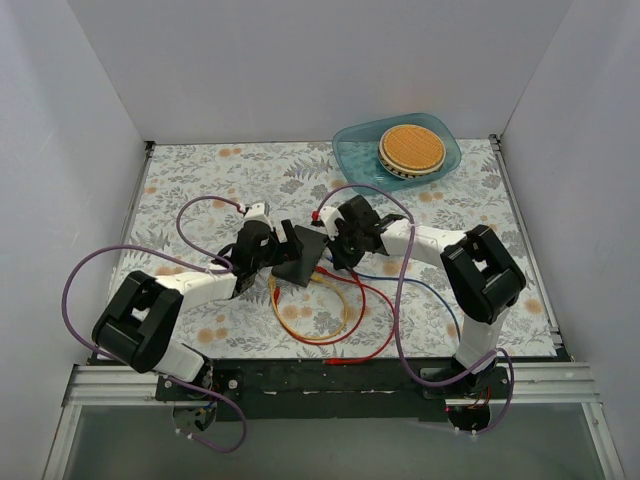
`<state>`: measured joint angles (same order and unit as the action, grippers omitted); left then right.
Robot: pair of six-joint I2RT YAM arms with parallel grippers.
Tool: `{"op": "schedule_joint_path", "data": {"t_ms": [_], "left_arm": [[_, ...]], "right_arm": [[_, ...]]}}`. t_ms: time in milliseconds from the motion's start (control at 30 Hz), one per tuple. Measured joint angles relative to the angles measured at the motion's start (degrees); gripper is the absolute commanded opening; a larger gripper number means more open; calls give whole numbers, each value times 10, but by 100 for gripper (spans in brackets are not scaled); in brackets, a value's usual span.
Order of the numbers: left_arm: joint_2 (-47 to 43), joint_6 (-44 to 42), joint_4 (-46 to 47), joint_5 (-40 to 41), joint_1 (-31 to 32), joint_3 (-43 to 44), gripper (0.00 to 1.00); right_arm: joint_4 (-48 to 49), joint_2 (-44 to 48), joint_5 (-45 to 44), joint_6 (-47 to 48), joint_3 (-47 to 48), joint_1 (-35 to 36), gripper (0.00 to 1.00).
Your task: Insert the plug into the switch port
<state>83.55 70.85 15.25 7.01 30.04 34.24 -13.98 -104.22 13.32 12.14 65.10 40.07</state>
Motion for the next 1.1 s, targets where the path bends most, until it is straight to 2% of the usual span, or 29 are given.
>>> {"op": "schedule_joint_path", "data": {"t_ms": [633, 1100], "left_arm": [[24, 1, 40, -22, -3, -14, 93], [24, 5, 45, -30, -3, -14, 93]], "right_arm": [[-43, -49, 3, -6, 57, -2, 1], [-58, -50, 17, -25, 59, -2, 1]]}}
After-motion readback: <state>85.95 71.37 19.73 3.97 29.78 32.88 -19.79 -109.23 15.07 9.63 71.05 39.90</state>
